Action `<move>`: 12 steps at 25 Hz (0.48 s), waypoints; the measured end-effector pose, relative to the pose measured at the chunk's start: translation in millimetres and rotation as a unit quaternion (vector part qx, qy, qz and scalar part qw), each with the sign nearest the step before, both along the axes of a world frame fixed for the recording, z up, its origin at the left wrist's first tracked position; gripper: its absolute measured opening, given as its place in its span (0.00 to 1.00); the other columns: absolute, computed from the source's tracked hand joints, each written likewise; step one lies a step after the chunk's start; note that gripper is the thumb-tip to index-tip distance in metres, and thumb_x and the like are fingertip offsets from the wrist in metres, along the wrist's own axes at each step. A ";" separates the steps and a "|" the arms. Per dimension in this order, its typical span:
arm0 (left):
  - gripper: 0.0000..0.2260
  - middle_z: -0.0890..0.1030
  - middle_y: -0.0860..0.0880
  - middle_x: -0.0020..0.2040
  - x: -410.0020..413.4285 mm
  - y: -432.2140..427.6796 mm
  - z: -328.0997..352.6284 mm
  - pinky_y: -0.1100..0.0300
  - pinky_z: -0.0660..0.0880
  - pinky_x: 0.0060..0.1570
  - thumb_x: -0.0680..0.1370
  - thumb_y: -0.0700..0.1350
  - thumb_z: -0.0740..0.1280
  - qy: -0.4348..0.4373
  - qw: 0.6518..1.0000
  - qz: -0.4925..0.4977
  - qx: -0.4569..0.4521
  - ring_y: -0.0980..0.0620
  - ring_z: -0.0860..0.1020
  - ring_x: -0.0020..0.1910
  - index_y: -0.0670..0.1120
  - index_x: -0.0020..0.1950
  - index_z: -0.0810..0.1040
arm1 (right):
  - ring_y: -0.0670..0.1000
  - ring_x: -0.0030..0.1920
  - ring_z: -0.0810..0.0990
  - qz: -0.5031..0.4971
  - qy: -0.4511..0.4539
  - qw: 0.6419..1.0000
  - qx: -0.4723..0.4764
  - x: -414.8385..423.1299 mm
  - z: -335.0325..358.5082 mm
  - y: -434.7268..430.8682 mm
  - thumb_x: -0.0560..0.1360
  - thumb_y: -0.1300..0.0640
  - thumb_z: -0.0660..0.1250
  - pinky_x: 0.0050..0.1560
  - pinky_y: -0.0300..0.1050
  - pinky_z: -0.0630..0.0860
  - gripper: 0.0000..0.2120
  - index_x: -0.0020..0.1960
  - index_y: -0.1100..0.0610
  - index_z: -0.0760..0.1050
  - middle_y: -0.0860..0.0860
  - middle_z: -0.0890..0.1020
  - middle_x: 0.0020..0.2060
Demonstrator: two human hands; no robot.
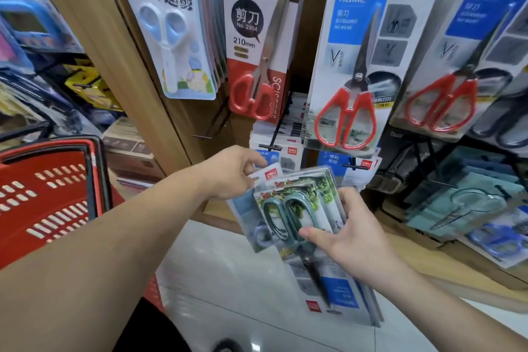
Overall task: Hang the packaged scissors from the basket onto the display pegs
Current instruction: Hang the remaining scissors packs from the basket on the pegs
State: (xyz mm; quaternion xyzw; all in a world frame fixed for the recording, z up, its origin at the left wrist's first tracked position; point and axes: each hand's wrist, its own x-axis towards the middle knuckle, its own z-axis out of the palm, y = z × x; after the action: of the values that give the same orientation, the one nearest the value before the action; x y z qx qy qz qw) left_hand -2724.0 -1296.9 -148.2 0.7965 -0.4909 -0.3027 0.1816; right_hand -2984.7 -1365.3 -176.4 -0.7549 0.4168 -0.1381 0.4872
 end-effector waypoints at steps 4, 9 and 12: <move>0.04 0.86 0.51 0.47 -4.4 -12.5 -8.3 0.67 0.77 0.41 0.80 0.41 0.74 0.002 0.984 0.116 -0.138 0.58 0.80 0.43 0.43 0.53 0.86 | 0.34 0.47 0.83 -0.010 -0.018 1.000 0.004 -1.5 -0.3 0.9 0.68 0.54 0.84 0.41 0.31 0.77 0.27 0.56 0.41 0.69 0.33 0.83 0.47; 0.05 0.87 0.45 0.48 -7.6 -22.7 -12.9 0.62 0.82 0.49 0.75 0.36 0.79 0.109 0.932 0.233 -0.256 0.56 0.81 0.44 0.43 0.49 0.87 | 0.34 0.47 0.83 -0.005 -0.034 0.999 0.017 -3.7 0.2 1.4 0.69 0.56 0.84 0.41 0.32 0.78 0.27 0.56 0.42 0.69 0.27 0.81 0.48; 0.08 0.87 0.48 0.47 -12.0 -29.4 -16.5 0.59 0.82 0.54 0.71 0.38 0.82 0.102 0.935 0.224 -0.256 0.52 0.85 0.48 0.43 0.47 0.87 | 0.33 0.48 0.83 -0.013 -0.044 0.999 0.016 -3.9 1.7 0.8 0.69 0.55 0.84 0.43 0.33 0.78 0.28 0.56 0.42 0.69 0.26 0.81 0.49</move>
State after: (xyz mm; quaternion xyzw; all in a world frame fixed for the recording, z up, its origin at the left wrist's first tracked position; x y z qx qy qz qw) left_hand -2736.1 -1326.3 -164.7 0.7771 -0.3394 -0.1985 0.4914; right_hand -2988.6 -1364.6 -174.8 -0.7350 0.4070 -0.1707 0.5147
